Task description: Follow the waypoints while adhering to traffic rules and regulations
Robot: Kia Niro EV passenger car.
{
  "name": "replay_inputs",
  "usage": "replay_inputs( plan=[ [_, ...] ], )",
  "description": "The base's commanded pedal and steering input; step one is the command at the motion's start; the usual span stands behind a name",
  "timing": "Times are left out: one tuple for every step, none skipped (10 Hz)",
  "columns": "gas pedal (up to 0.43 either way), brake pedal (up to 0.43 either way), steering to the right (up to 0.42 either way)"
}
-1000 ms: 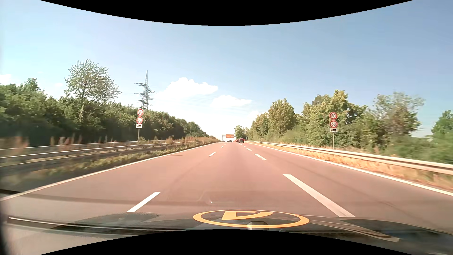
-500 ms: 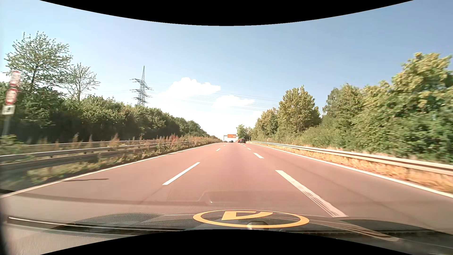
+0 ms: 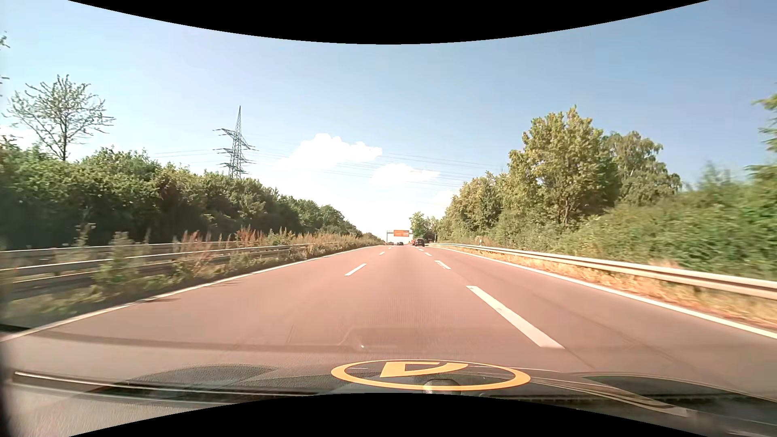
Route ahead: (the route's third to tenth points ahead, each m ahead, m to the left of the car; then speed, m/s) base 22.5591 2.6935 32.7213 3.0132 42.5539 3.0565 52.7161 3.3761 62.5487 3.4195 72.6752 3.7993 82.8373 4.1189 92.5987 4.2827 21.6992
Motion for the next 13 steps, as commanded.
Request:
replay_inputs(
  plan=[
    [0.228, 0.000, -0.006],
    [0.228, 0.000, -0.006],
    [0.228, 0.000, -0.006],
    [0.248, 0.000, -0.006],
    [0.287, 0.000, -0.005],
    [0.311, 0.000, -0.005],
    [0.311, 0.000, -0.005],
    [0.311, 0.000, -0.005],
    [0.311, 0.000, -0.005],
    [0.299, 0.000, -0.005],
    [0.268, 0.000, -0.004],
    [0.248, 0.000, -0.003],
    [0.248, 0.000, -0.003]
  ],
)
